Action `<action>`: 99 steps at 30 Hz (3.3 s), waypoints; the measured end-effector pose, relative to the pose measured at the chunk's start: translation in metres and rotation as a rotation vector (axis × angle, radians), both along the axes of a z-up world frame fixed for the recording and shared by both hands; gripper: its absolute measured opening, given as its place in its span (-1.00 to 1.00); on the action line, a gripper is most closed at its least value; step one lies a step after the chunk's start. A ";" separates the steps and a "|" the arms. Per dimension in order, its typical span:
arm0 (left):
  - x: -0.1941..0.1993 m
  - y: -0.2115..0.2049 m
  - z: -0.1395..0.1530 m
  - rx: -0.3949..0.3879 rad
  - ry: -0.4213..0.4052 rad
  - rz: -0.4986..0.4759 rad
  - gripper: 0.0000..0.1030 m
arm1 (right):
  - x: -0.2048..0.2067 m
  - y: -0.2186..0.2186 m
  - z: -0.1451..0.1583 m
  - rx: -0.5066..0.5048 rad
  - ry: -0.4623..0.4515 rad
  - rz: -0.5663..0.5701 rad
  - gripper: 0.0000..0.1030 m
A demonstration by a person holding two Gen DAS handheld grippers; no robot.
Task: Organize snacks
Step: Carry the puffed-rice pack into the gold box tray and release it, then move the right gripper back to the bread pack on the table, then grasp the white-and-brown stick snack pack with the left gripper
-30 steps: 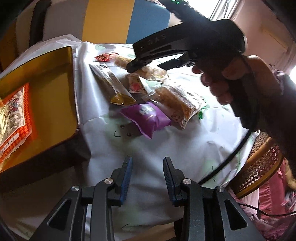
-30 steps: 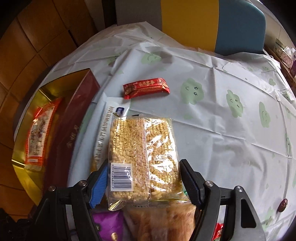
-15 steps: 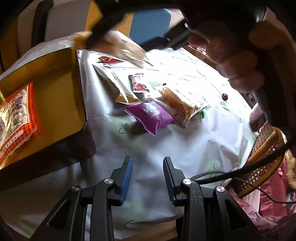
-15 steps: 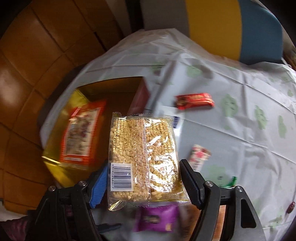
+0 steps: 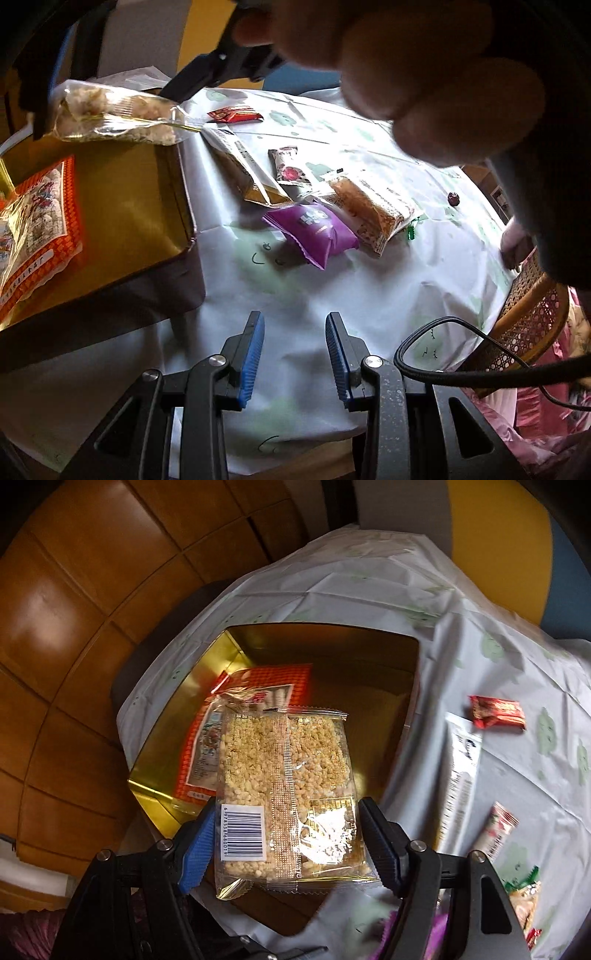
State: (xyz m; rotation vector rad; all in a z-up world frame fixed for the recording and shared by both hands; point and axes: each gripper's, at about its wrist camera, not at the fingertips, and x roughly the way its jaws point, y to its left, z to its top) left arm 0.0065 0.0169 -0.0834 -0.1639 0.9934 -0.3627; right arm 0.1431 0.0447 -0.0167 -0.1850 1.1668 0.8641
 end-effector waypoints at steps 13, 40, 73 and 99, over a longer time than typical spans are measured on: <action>0.000 0.000 0.001 0.009 0.000 0.000 -0.31 | 0.001 -0.013 0.001 0.046 -0.013 -0.042 0.46; 0.003 -0.014 0.002 0.088 0.001 -0.022 -0.07 | -0.005 -0.189 -0.006 -0.285 -0.265 -0.236 0.03; 0.158 -0.014 0.065 0.143 0.146 0.256 -0.40 | 0.013 -0.240 -0.005 -0.248 -0.314 -0.365 -0.23; 0.181 -0.040 0.009 0.344 0.161 0.221 -0.55 | 0.014 -0.247 0.007 -0.198 -0.329 -0.393 -0.22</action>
